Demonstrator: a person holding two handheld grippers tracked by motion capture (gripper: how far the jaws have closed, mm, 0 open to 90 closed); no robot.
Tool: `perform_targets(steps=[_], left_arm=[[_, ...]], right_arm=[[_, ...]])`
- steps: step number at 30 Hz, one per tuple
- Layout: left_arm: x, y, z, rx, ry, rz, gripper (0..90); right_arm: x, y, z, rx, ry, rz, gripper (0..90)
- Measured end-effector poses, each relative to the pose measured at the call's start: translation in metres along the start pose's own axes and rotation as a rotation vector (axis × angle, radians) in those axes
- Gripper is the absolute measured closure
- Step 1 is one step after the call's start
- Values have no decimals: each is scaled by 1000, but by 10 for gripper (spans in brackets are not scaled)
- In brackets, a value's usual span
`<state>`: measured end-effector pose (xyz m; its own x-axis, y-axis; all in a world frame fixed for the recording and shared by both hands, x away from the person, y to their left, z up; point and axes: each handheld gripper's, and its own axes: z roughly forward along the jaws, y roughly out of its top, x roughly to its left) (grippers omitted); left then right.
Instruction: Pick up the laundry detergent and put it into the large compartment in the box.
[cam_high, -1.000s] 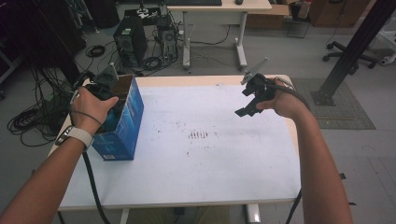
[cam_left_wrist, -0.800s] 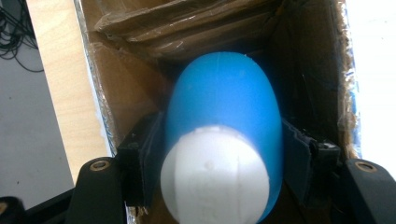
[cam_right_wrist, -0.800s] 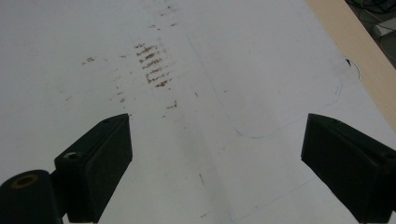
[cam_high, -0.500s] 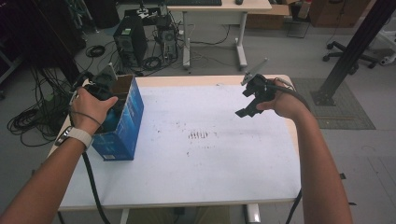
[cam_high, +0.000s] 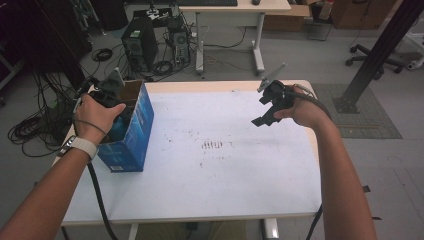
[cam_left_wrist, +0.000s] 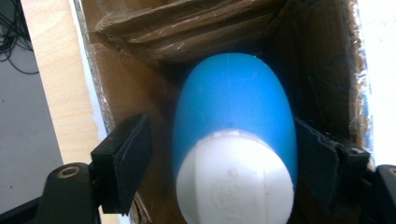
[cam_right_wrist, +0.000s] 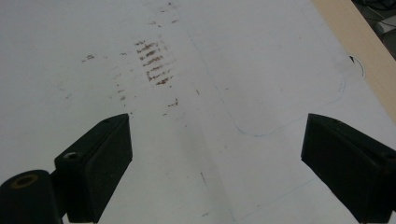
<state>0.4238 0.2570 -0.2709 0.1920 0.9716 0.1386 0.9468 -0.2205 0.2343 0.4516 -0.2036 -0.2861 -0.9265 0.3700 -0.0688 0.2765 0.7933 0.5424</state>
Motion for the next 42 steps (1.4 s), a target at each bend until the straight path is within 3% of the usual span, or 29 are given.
perform_targets(steps=[18, 42], left_arm=[[4, -2, -4, -13, -35, 5, 200], [5, -3, -16, -49, -49, 22, 138]], right_arm=[[2, -1, -2, -5, -2, 6, 91], [4, -3, -7, -12, -7, 8, 91]])
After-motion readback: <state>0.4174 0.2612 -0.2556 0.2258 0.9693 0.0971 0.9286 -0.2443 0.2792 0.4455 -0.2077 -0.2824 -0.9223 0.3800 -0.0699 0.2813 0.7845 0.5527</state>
